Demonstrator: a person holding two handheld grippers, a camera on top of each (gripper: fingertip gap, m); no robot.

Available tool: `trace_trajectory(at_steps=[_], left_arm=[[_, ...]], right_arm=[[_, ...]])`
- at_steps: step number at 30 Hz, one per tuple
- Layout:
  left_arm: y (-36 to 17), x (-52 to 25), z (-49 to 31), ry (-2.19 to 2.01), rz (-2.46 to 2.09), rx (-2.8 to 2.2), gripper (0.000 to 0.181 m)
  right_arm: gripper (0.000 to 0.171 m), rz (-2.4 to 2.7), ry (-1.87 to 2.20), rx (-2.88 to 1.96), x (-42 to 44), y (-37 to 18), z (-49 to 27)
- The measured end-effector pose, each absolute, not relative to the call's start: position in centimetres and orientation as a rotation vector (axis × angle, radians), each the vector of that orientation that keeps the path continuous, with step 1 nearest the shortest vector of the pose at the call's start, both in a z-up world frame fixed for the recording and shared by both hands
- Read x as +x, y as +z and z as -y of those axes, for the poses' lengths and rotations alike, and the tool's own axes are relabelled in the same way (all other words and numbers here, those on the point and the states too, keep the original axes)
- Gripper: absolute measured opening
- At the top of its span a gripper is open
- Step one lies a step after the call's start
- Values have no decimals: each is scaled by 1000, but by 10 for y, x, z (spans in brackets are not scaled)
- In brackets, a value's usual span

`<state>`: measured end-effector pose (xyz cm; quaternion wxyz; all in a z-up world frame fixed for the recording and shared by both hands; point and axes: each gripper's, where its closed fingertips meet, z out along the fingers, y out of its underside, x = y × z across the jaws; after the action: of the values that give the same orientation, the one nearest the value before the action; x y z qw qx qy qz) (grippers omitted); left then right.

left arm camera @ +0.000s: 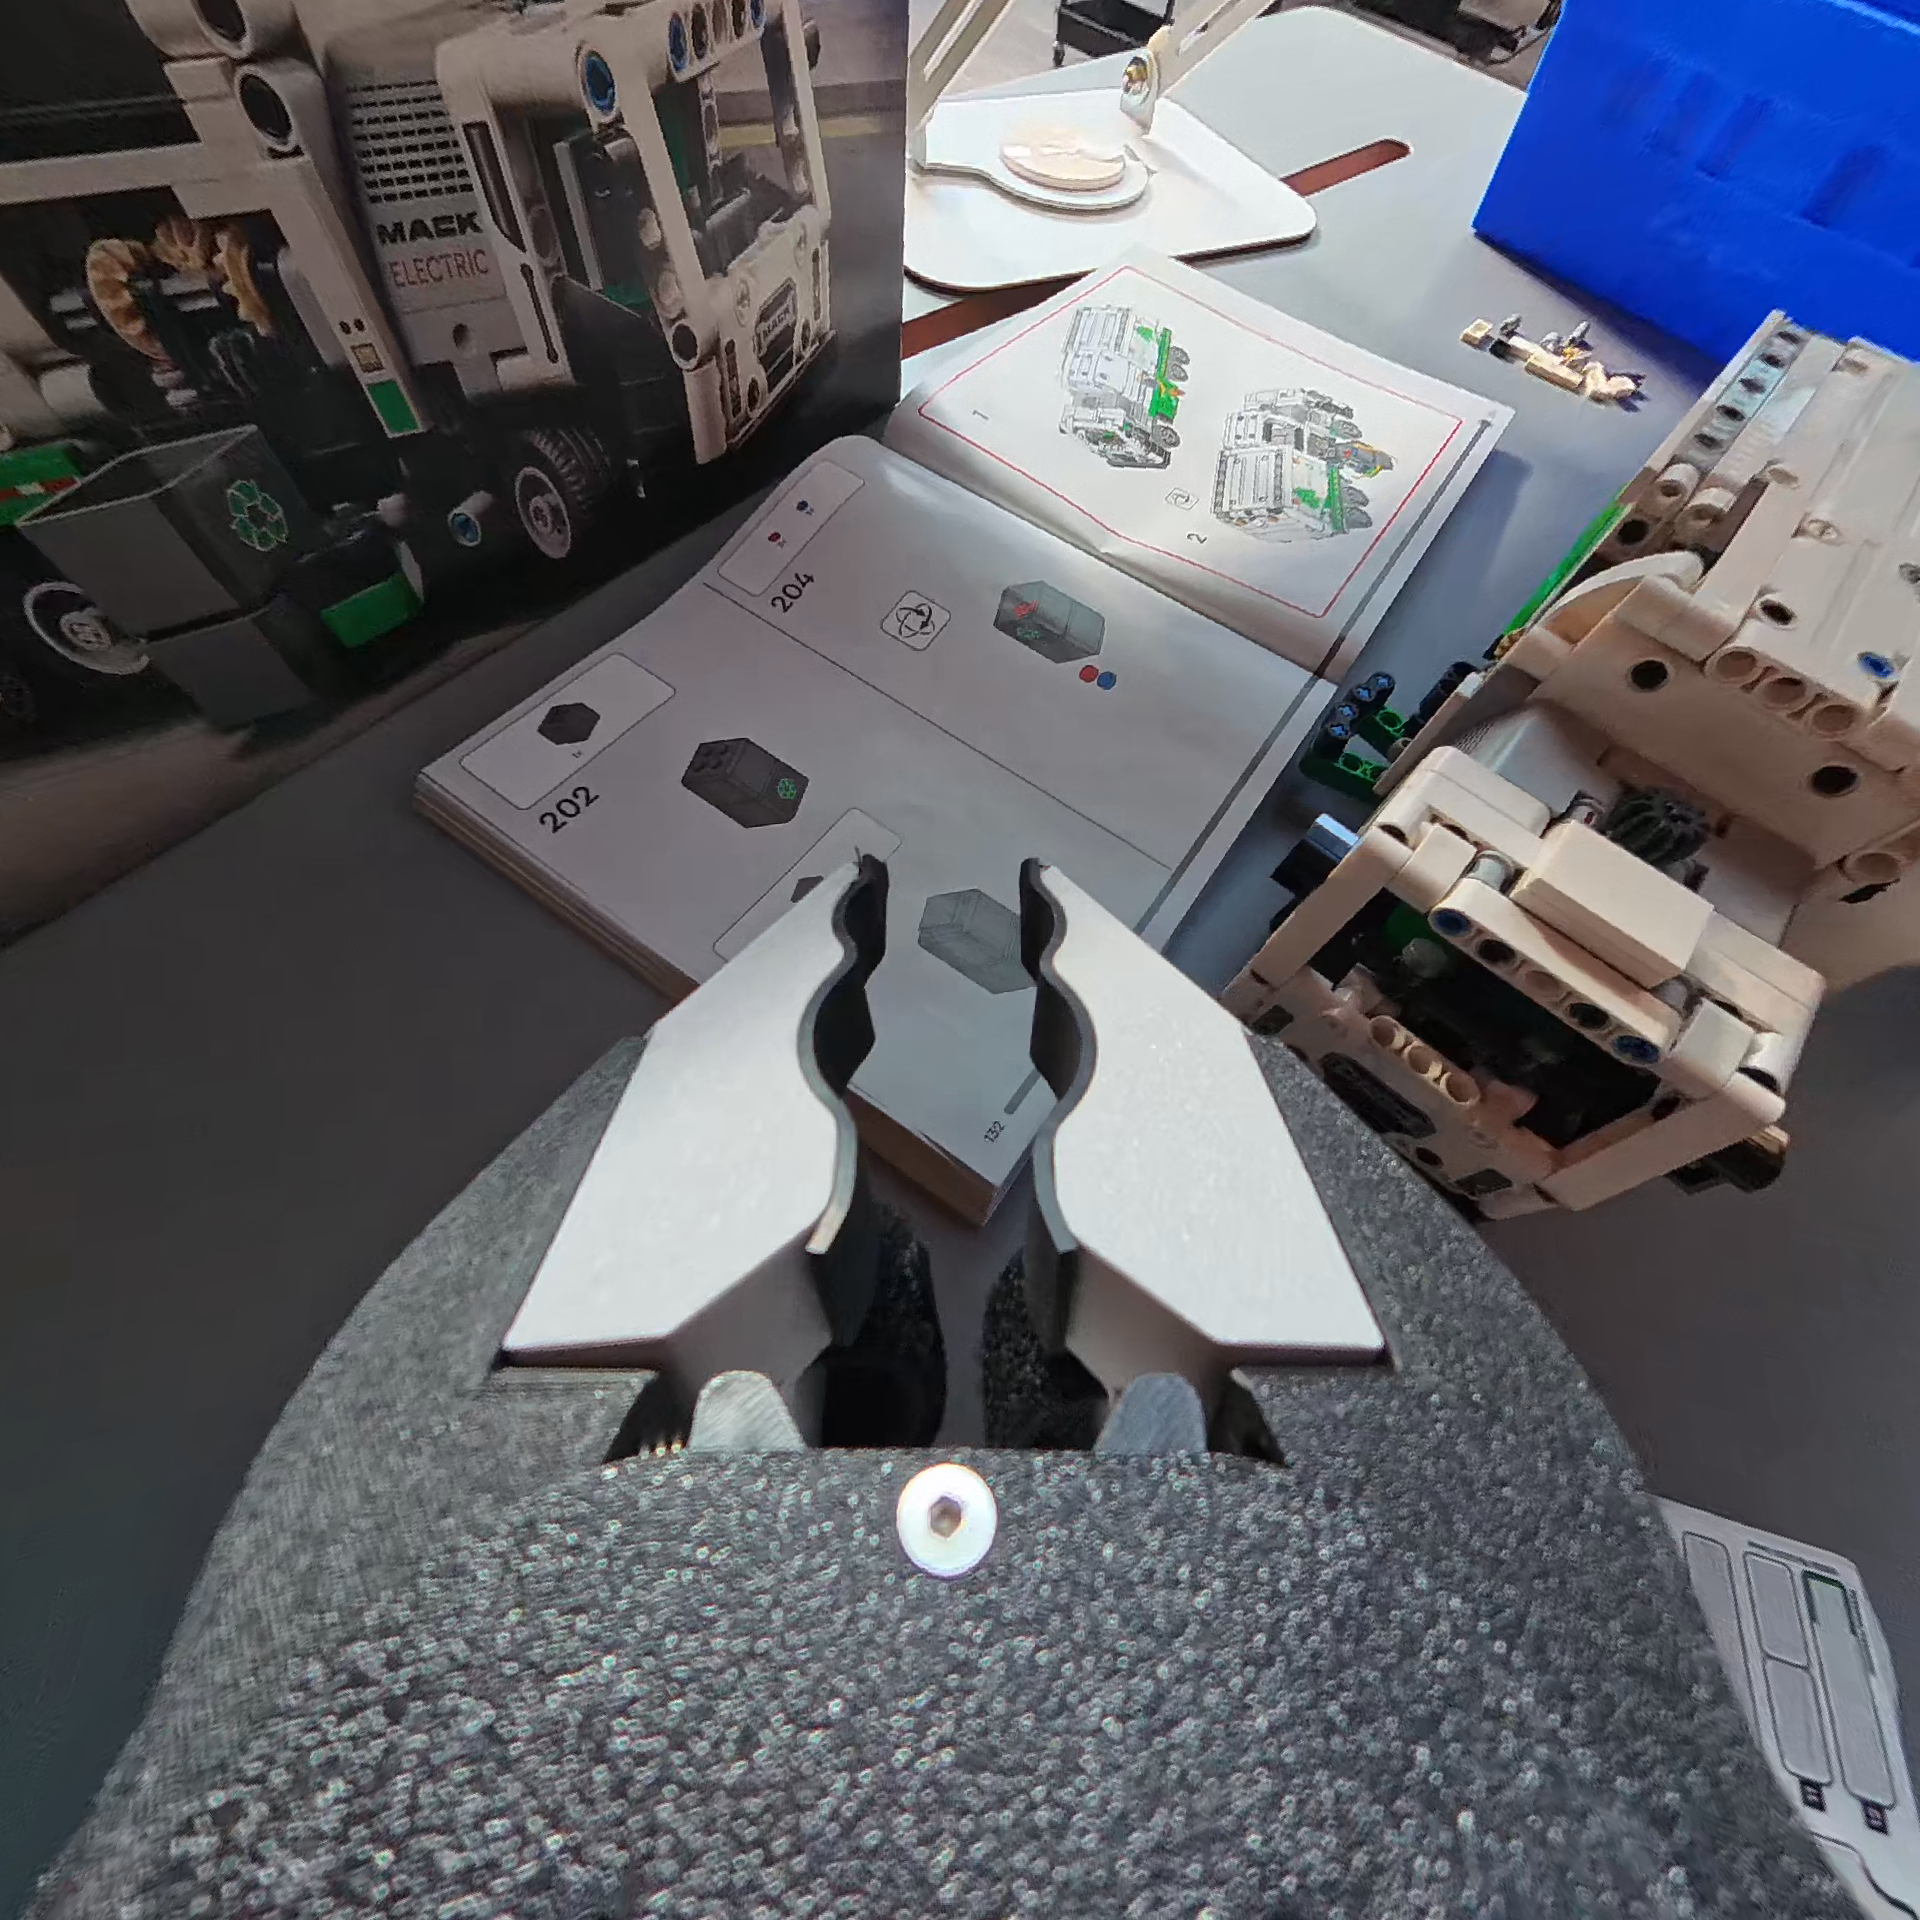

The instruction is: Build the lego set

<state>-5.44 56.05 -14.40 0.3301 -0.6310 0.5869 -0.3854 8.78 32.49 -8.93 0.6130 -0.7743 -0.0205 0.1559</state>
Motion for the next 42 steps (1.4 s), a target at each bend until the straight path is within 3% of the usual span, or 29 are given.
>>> trace_trajectory(at_steps=[13, 42], left_arm=[[-151, -53, -558, -930, -1568, -1632, 24], [-154, -51, -556, -895, -1586, -1602, 24]], right_arm=[[10, -115, 237, -1846, 134, -108, -322], [9, -52, 139, -1898, 132, -119, -324]])
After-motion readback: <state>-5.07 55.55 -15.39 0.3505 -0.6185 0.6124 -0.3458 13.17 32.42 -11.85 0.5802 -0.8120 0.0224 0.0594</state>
